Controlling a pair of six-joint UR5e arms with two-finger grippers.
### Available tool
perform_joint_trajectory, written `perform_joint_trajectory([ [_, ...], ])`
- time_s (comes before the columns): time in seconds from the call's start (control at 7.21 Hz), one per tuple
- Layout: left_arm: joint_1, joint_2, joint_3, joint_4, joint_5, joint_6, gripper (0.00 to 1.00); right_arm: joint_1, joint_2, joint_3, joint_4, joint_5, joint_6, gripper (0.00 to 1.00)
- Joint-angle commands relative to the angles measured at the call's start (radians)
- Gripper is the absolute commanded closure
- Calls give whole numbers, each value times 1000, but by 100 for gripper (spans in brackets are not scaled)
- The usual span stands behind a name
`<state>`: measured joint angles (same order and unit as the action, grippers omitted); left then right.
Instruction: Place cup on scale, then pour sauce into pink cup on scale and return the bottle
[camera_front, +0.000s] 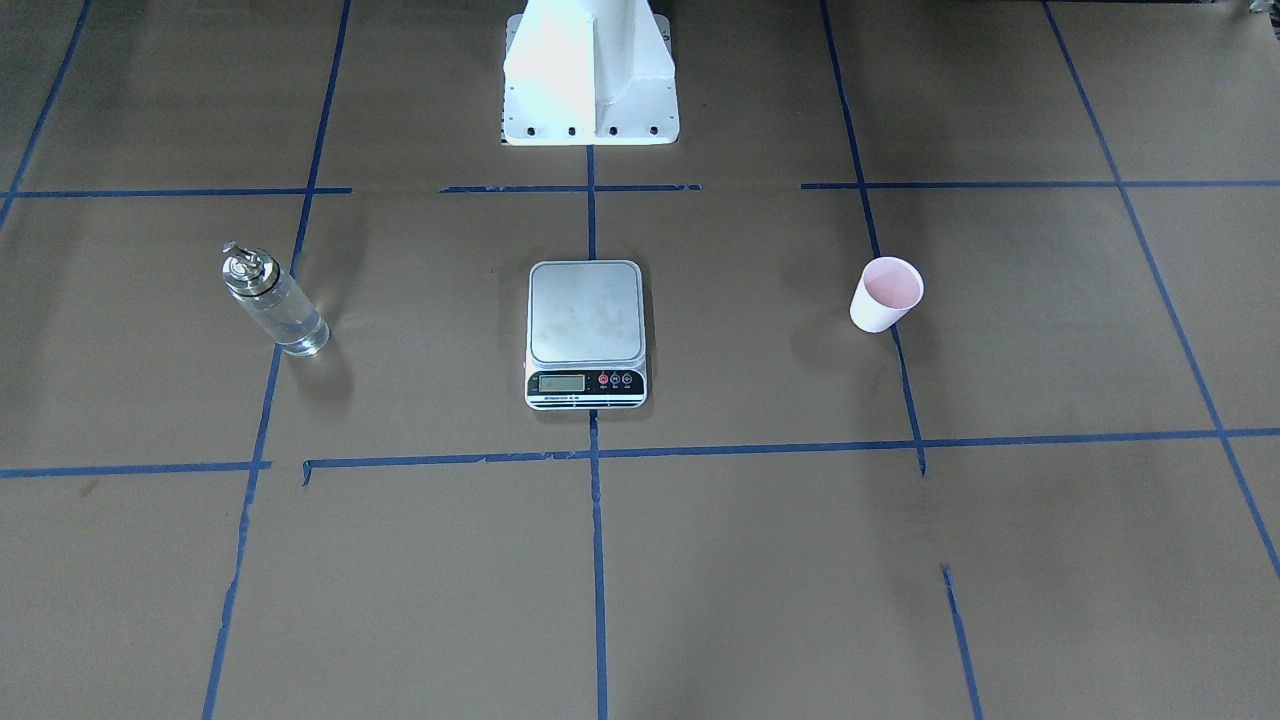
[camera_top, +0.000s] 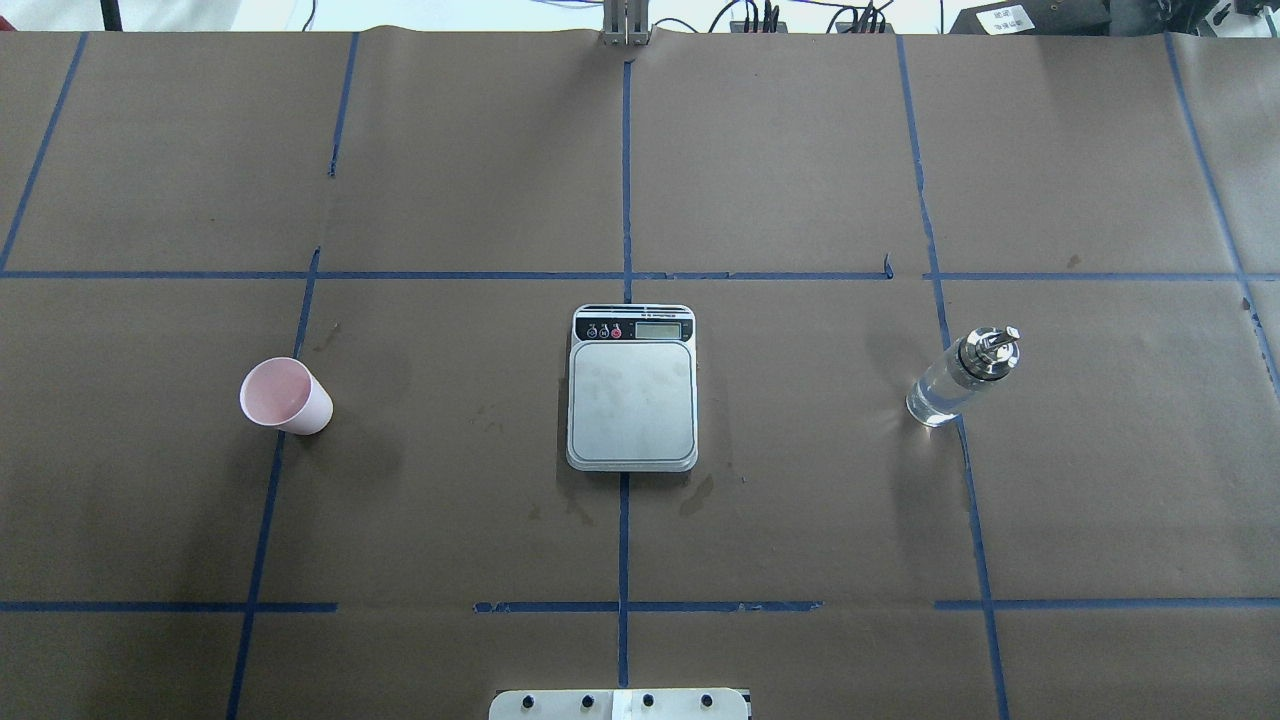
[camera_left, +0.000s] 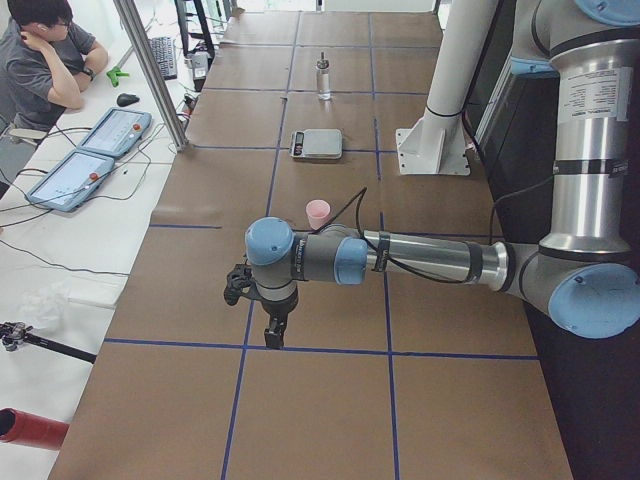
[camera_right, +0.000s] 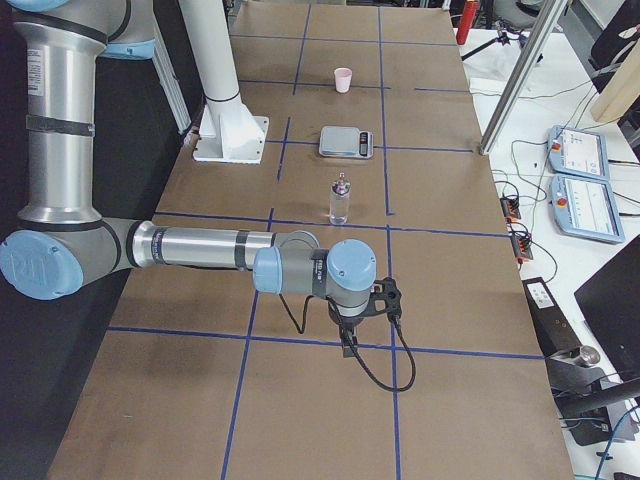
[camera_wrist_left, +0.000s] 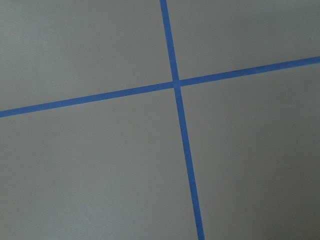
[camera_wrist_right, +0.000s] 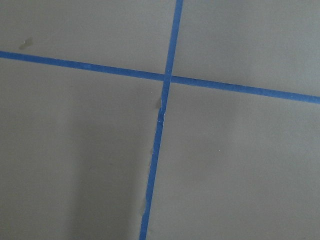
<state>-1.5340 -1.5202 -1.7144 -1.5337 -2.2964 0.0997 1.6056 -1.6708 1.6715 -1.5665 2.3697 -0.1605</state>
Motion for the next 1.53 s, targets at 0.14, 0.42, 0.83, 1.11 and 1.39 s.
perform_joint_trajectory([
  [0.14, 0, -12, -10, 1, 0, -2, 0, 0, 6, 2, 2, 2, 1, 0],
  [0.42, 0, -124, -46, 1, 0, -9, 0, -6, 11, 31, 3, 8, 4, 0],
  [0.83, 86, -166, -67, -51, -177, -24, 0, -22, 31, 39, 0, 8, 4, 0],
  [1.11, 90, -250, 31, -57, -401, -197, 0, -23, 49, 39, -1, 6, 4, 0],
  [1.39, 211, -245, -43, -74, -289, -254, 0, -36, 51, 37, -1, 6, 6, 0],
])
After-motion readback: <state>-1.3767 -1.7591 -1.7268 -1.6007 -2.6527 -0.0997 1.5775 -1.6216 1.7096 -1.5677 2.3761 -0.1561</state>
